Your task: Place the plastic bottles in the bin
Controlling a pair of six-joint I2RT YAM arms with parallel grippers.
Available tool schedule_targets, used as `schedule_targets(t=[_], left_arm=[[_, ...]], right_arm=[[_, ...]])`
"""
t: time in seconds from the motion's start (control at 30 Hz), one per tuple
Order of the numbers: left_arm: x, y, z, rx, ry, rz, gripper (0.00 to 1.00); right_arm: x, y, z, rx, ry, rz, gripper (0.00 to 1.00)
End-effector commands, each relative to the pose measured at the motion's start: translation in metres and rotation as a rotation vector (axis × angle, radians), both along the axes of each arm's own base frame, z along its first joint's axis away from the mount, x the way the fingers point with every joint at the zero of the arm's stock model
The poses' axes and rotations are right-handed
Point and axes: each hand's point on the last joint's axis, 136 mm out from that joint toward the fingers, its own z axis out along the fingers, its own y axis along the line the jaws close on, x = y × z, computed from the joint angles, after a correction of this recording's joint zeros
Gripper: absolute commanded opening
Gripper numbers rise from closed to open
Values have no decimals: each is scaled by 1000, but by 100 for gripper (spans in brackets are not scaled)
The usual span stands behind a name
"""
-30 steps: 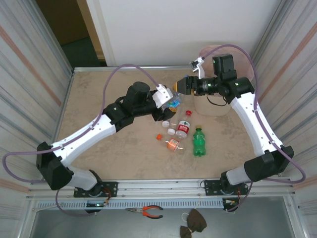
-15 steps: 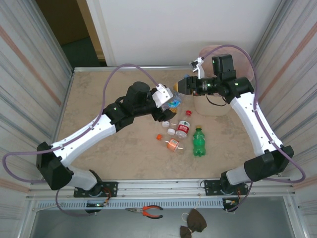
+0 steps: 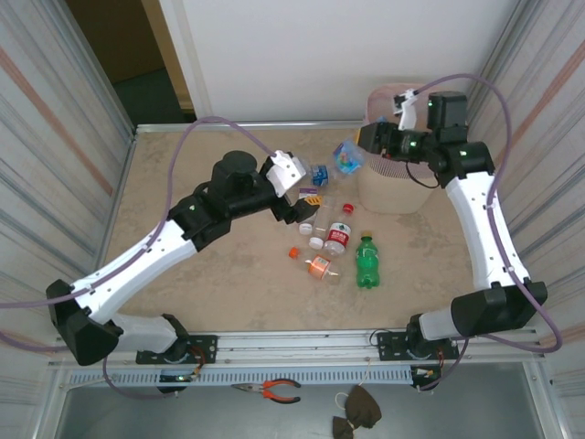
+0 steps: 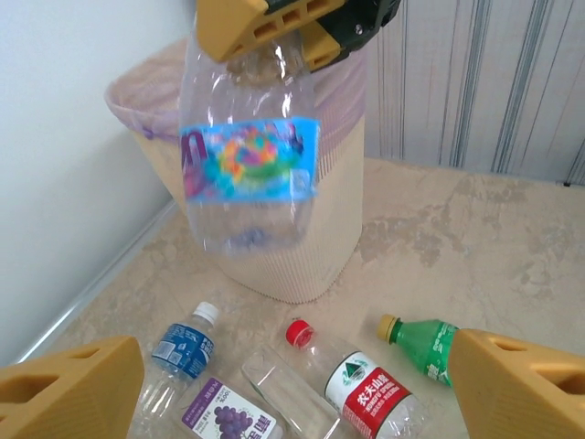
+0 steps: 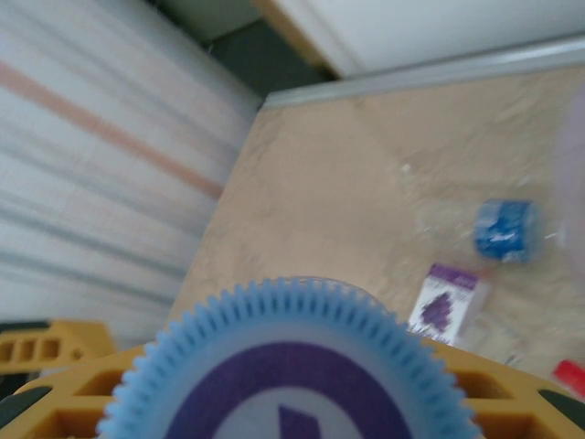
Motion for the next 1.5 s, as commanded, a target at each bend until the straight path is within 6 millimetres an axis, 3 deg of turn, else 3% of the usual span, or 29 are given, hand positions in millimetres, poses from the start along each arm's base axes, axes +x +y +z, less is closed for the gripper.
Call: schedule_targets(t=[0.0,0.23,0.5,0.77,1.07,1.47], left_arm=[[-1,6,4,-29,-1,11,87],[-4,10,3,-36,4,17,87],[-7,15,2,-48,10,27,88],[-8,16,-1,-53,19,32,88],[-8,16,-4,-56,29,34,88],[-10,21,-10,-64,47,48,88]], right_arm=[[5,-28,54,-13,-175,-128,50],[32,-84,82,-176,-326,-338,50],[77,-133,67,-544,-412,-480,50],[130,-157,22,-874,-432,-469,49],[184,-153,-39,-1152,-425,-377,50],[210,-175,-124,-1206,-255,-346,52]])
